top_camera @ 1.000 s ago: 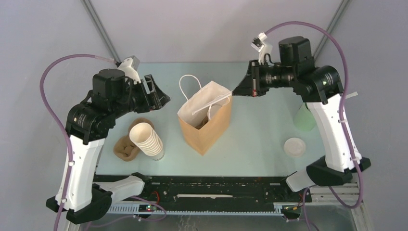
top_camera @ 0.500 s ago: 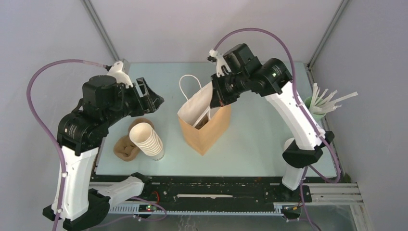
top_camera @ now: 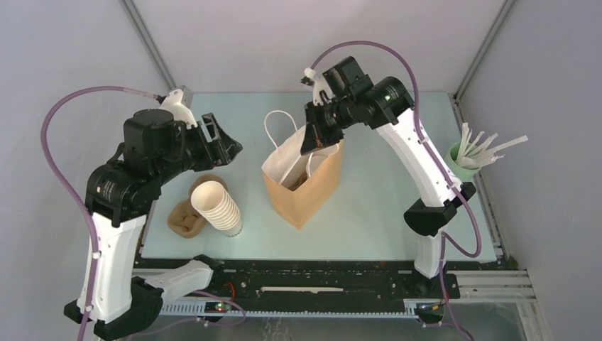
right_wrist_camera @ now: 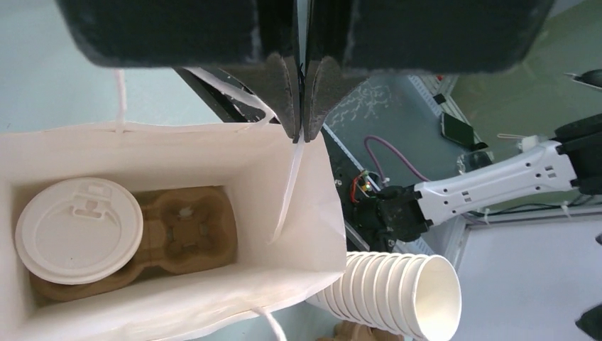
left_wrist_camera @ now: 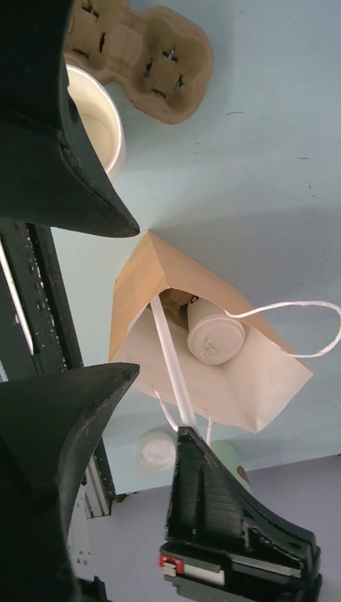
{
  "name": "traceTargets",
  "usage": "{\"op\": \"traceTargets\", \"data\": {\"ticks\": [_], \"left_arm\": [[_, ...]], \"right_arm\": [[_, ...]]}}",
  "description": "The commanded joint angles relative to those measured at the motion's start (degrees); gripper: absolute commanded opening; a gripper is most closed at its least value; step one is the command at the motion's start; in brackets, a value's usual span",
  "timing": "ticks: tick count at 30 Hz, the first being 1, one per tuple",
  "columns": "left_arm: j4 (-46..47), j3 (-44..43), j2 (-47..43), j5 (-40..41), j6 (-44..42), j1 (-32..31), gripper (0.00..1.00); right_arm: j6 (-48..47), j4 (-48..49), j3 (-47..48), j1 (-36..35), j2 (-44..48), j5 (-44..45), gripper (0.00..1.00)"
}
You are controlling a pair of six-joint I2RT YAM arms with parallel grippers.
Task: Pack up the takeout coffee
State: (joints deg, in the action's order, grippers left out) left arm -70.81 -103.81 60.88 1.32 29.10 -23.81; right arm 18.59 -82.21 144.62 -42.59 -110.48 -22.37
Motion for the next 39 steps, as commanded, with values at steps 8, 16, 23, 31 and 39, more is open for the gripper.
{"op": "traceTargets", "data": {"ticks": [8,16,23,31,39], "left_arm": [[0.1,-3.2,-0.4,0.6,0.1,0.3,0.7],[-0.2,-2.5,-2.4,1.7,0.3,0.3,0.7],[-0.4,-4.5,-1.6,1.5,0.3,0.3,0.71],[0.2,-14.6,0.9,2.9,0.5,0.3,0.78],[9.6,-18.6,-3.5,12.5,-1.3,0.3,1.0]], "right_arm": [[7.5,5.5,6.3,5.3,-5.6,-8.9,0.46],[13.1,13.0,1.6,15.5,0.8,-3.0,0.69],[7.5,12.7,-6.8,25.4,12.2,-5.0,0.78],[4.9,17.4,-25.5,34.0,34.9,-11.2,1.0],[-1.1,10.3,-17.4,36.8,41.8,-4.3,1.0]]}}
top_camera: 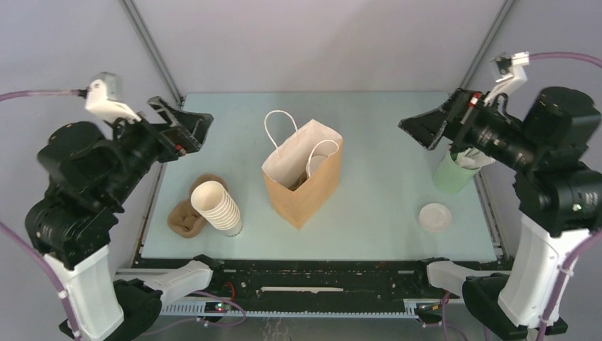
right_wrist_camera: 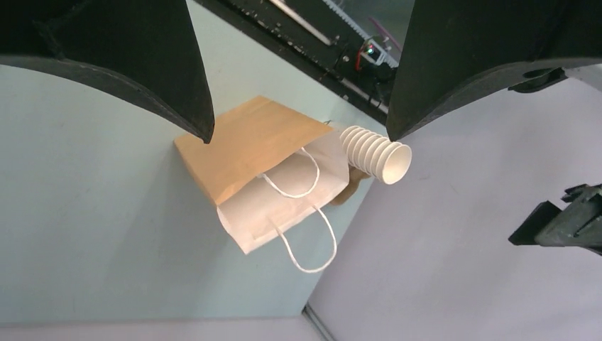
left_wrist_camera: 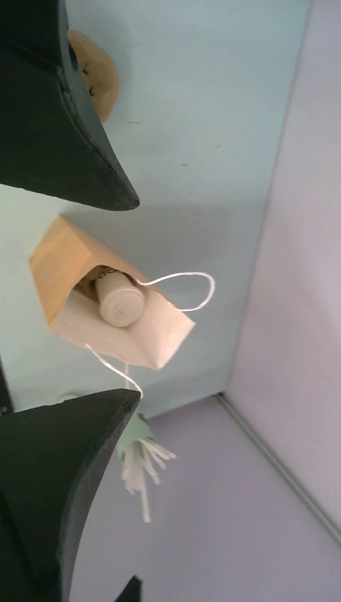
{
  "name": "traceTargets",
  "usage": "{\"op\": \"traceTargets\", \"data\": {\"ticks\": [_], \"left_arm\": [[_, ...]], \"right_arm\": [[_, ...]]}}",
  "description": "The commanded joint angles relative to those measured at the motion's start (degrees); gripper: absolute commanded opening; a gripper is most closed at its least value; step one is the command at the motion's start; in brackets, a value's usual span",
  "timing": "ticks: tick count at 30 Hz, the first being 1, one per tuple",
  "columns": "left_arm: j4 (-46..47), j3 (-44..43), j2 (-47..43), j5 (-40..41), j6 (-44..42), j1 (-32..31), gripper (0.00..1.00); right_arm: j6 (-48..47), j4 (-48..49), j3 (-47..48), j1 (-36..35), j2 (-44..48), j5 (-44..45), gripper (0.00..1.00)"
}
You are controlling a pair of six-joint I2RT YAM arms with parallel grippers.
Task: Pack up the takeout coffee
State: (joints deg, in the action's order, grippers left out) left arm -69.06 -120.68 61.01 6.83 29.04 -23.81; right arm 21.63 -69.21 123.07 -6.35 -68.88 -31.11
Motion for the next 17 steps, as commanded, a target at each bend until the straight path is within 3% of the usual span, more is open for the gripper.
{"op": "traceTargets", "data": {"ticks": [1,8,17], "left_arm": [[9.5,-1.4,-4.4,8.0,-1.7,0.3,1.0],[11.7,-1.6,-6.0,13.5,-4.2,0.3,1.0],[10.1,-1.2,-6.4,12.9,-3.9,0.3,1.0]], "right_arm": [[-4.1,-2.9,5.6,0.6,0.5,4.9,1.0],[-2.6,-2.6,7.3,0.6,2.5,8.2,1.0],[-2.1,0.7,4.4,0.7,4.5,8.4,1.0]]}}
